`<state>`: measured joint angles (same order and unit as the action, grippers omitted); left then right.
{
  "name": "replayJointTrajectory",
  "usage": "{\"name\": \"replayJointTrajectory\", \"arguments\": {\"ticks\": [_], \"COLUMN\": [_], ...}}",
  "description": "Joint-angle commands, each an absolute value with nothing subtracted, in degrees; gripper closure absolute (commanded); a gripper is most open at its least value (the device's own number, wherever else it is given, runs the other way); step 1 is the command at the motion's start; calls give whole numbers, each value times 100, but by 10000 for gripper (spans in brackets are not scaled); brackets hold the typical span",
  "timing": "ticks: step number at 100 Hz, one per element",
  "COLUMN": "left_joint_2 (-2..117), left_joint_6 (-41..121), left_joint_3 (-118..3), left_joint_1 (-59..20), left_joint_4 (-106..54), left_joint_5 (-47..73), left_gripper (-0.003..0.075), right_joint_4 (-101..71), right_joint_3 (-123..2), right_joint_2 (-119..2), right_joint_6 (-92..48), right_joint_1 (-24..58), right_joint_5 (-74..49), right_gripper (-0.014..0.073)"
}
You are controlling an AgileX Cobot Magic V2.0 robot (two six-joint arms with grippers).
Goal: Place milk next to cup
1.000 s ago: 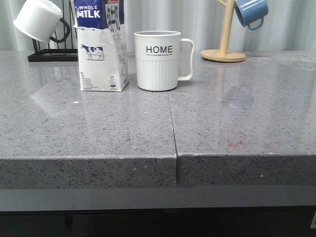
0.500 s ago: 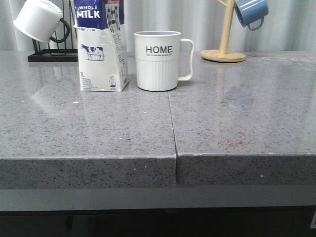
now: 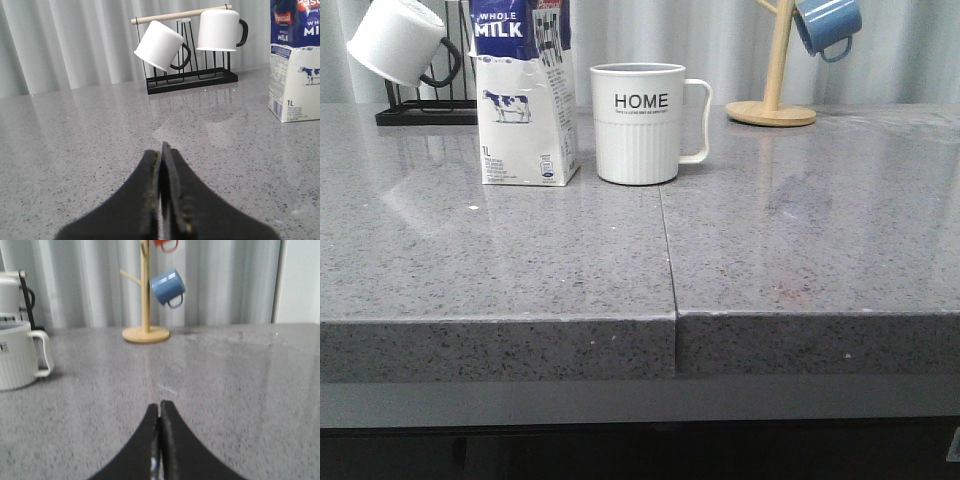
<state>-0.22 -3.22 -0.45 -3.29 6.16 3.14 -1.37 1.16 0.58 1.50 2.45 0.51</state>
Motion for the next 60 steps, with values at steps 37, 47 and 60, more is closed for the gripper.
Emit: {"name": "replayJointTrajectory", "arguments": {"ticks": [37,47,60], "left_joint_2": [-213,-213,-213], "left_joint_6": [-365,-365,-365], "left_joint_3": [247,247,247], "left_joint_1": [-368,-368,-368], "left_joint_4": [565,565,565], "left_joint_5": [-110,-110,-110], "left_gripper": [741,741,741], "right_joint_4": [201,201,201], "right_joint_3": [54,54,54], "right_joint_2": [170,170,170], "right_joint_6": [170,170,170], "right_joint_1": [381,381,381], "right_joint_5": [340,344,344], "right_gripper": [715,715,715]}}
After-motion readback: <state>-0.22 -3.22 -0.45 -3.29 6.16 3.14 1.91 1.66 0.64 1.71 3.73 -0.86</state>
